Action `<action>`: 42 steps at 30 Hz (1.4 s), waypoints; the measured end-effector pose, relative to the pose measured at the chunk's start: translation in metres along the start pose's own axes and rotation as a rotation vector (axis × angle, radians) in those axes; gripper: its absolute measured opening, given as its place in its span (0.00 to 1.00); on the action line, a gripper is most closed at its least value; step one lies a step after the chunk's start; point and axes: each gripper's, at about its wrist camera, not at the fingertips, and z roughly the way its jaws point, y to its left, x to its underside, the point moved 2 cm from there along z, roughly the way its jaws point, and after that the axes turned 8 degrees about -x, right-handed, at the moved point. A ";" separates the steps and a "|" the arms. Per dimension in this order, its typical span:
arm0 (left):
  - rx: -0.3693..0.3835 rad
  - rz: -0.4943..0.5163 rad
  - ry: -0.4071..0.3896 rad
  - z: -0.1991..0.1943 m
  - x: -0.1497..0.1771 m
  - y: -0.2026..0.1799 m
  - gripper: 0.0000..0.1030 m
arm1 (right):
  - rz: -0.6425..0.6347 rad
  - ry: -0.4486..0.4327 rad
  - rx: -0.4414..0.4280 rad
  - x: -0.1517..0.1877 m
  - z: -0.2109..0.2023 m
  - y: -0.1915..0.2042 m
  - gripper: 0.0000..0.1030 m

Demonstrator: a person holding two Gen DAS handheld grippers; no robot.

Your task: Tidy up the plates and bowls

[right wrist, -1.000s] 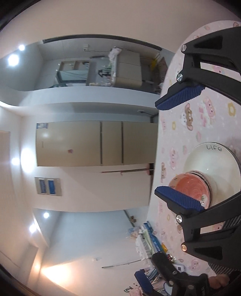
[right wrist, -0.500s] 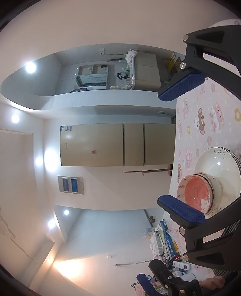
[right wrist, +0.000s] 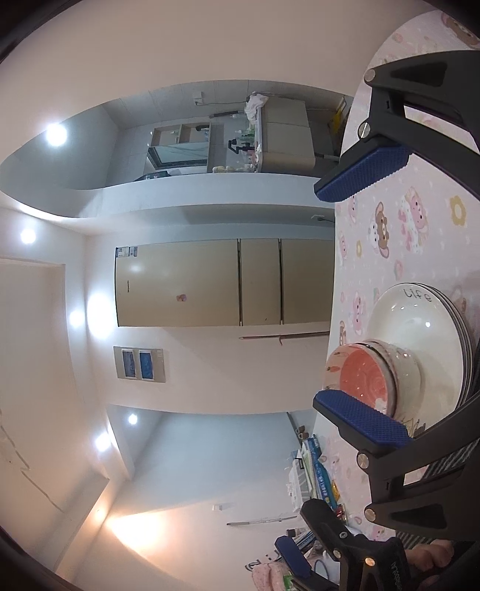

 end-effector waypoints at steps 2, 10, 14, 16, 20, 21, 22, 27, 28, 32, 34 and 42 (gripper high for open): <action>-0.003 -0.005 0.012 0.000 0.005 0.002 1.00 | -0.003 -0.004 0.008 0.007 0.001 0.000 1.00; -0.061 -0.050 0.022 0.000 0.012 0.012 1.00 | 0.018 0.022 0.030 0.022 0.005 -0.006 1.00; -0.057 -0.059 0.021 0.000 0.013 0.013 1.00 | -0.004 0.024 0.034 0.023 0.005 -0.002 1.00; -0.057 -0.059 0.022 0.000 0.013 0.013 1.00 | -0.003 0.025 0.036 0.023 0.004 -0.003 1.00; -0.059 -0.060 0.011 -0.003 0.013 0.013 1.00 | 0.008 0.016 0.041 0.021 0.002 -0.005 1.00; -0.060 -0.058 0.008 -0.003 0.013 0.013 1.00 | 0.008 0.016 0.042 0.022 0.002 -0.005 1.00; -0.059 -0.056 0.008 -0.003 0.014 0.013 1.00 | 0.008 0.016 0.042 0.021 0.002 -0.005 1.00; -0.061 -0.048 0.011 -0.003 0.014 0.011 1.00 | 0.007 0.011 0.043 0.021 0.002 -0.005 1.00; -0.061 -0.049 0.011 -0.003 0.014 0.011 1.00 | 0.006 0.010 0.043 0.021 0.002 -0.005 1.00; -0.061 -0.050 0.011 -0.003 0.015 0.011 1.00 | 0.004 0.011 0.044 0.022 0.003 -0.005 1.00; -0.060 -0.052 0.013 -0.003 0.015 0.011 1.00 | 0.006 0.014 0.044 0.023 0.004 -0.006 1.00; -0.065 -0.044 0.015 -0.004 0.015 0.010 1.00 | 0.010 0.014 0.044 0.022 0.003 -0.006 1.00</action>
